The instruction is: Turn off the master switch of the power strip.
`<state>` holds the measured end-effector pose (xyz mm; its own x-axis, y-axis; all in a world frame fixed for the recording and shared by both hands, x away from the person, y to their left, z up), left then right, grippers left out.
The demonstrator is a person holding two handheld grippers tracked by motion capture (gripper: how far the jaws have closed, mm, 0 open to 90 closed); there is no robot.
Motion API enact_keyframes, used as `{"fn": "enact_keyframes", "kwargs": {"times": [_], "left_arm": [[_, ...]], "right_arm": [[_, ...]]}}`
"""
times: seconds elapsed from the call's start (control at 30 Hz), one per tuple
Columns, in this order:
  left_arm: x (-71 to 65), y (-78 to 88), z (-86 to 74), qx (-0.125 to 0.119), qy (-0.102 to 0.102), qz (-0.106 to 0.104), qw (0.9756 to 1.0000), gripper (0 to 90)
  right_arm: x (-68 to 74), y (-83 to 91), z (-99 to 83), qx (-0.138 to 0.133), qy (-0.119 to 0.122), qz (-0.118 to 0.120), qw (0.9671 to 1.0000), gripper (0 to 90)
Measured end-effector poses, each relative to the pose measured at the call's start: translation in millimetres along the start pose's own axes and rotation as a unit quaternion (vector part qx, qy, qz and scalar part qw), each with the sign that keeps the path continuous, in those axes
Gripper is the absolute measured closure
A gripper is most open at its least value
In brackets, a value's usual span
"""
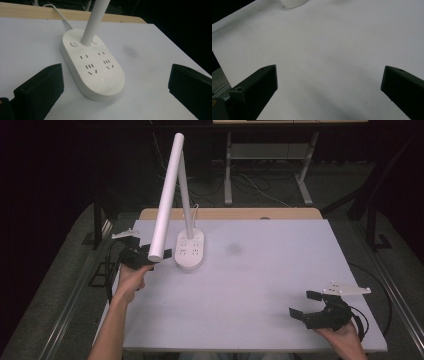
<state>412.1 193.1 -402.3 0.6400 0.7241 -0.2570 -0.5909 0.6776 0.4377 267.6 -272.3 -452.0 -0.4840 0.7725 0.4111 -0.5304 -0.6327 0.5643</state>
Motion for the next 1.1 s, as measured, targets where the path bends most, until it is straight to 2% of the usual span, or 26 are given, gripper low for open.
{"fn": "enact_keyframes", "kwargs": {"times": [0.07,0.2,0.57,0.67,0.8,1.1], "left_arm": [[-3.6,2.3,-2.9,-0.001,-0.001,-0.001,1.0000,0.0],[-12.5,5.3,-9.6,-0.001,-0.016,-0.004,0.9999,0.0],[-45.2,14.3,-26.7,-0.002,-0.051,-0.018,0.9985,0.0],[-56.2,15.1,-32.2,0.000,-0.067,-0.025,0.9974,0.0],[-70.3,13.5,-41.5,0.006,-0.079,-0.031,0.9964,0.0],[-98.4,7.1,-65.0,0.023,-0.109,-0.055,0.9923,0.0]], "right_arm": [[0.2,0.0,-0.1,0.001,0.000,0.000,1.0000,0.0],[0.4,-0.3,-0.2,0.000,0.000,0.001,1.0000,0.0],[1.2,-0.7,-0.5,0.001,0.000,0.000,1.0000,0.1],[1.2,-0.8,-0.5,0.001,0.000,0.000,1.0000,0.1],[1.6,-0.5,-0.6,0.002,0.000,0.001,1.0000,0.1],[2.2,-0.7,-1.1,0.002,0.001,0.001,1.0000,0.1]]}}
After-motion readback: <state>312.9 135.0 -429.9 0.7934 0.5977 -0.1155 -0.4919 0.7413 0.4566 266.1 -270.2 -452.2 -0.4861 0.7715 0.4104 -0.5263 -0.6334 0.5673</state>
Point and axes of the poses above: each handheld gripper's, and its own axes: y roughly backward along the jaws, z roughly out of its top, x roughly to its left, the point moved 6 cm from there along -y, roughly forward along the jaws, and after that the axes turned 11 degrees about -y, right-handed, at the moved point
